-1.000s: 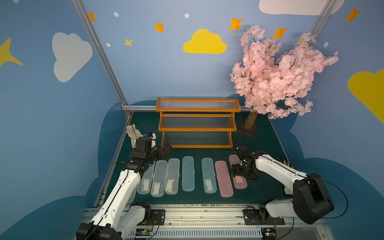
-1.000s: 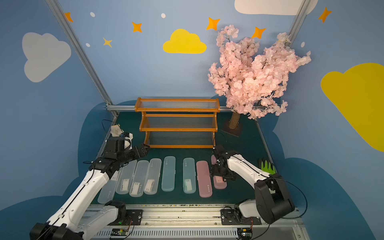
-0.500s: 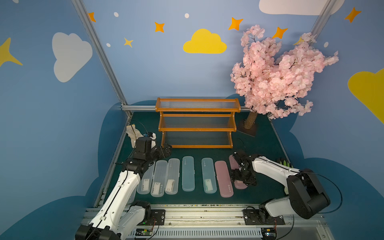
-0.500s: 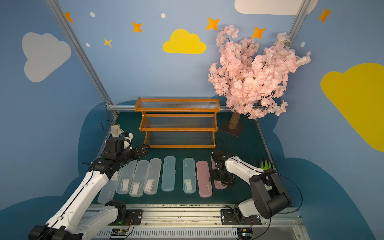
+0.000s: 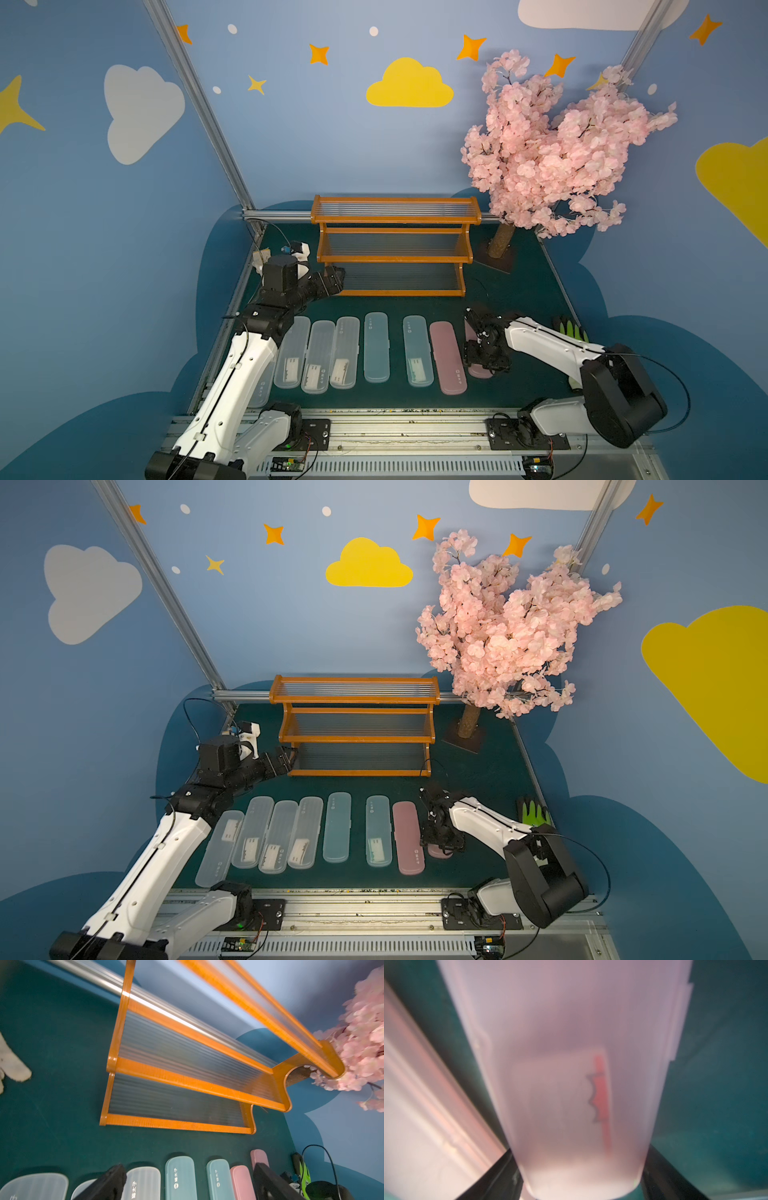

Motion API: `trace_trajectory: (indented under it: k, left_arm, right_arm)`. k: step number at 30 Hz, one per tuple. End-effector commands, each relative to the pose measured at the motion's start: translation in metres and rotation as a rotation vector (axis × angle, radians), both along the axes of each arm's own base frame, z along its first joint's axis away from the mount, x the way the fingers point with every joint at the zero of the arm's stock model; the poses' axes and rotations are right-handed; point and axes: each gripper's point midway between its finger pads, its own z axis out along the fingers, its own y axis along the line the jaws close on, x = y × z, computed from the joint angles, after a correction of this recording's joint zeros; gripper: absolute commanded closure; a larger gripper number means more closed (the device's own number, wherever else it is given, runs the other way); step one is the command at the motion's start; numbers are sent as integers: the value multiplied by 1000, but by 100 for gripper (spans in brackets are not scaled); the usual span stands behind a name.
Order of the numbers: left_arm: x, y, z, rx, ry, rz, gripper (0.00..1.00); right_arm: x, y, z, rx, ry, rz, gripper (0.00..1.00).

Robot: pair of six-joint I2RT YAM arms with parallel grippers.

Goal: Place the pencil cases on the shelf according to color
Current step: Pick up the pencil case from the center of the board, then place the pencil case on the shelf.

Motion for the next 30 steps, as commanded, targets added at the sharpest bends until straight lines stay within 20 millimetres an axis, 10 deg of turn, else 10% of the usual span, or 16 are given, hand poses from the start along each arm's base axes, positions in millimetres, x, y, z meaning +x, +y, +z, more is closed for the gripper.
trace_trajectory:
  k: [1,9,30]
  left_arm:
    - [14,-6,42,3,-89,-30,0]
    - [66,-20,83,18,-141,-80,0]
    - [79,-8,-1,156,-110,-62,0]
  right_arm:
    - [-1,-6,27,-20,-54,14,33]
    - [4,13,89,19,-169,141,43]
    - [76,99,252,225,-593,291,43]
